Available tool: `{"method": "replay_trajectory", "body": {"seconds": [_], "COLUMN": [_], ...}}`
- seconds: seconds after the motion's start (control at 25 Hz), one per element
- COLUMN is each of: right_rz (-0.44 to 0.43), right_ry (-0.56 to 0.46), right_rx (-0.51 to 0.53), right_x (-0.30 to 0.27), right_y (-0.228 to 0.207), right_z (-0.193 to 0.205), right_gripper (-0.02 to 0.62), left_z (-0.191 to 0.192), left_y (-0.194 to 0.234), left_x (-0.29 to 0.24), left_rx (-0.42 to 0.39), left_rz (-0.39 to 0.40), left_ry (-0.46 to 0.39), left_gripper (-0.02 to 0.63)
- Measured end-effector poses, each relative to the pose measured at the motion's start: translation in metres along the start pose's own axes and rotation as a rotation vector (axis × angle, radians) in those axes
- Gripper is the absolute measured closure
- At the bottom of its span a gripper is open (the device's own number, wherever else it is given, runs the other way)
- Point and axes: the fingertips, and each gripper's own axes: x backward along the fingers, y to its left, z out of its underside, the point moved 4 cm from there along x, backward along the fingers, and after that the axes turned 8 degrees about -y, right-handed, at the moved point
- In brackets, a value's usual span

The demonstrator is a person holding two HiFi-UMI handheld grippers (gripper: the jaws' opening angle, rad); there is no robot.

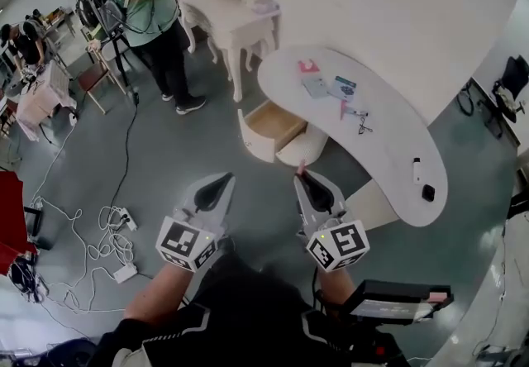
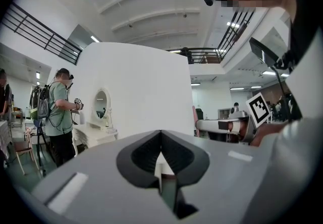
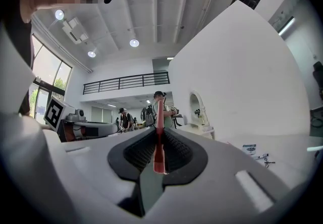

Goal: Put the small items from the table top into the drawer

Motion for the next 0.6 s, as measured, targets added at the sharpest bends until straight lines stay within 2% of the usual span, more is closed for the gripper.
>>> {"method": "replay_trajectory", "body": {"seconds": [0.2,0.6], "right_rz": [0.024,0.051], "right_ry": [0.017,0.04], "right_rx": [0.002,0.03], "right_x": [-0.028,-0.108], "right_y": [-0.014,-0.028], "right_z": [0.007,0.007], "right_gripper": [0.545,0.545], "left_z": [0.006,0.005], "left_y": [0.025,0.106], "left_x": [-0.023,-0.066], "left_rx": [0.01,0.036], "left_rz": [0.021,0.05], "left_ry": [-0.018,-0.054], "left_gripper": [0.606,0.606]}}
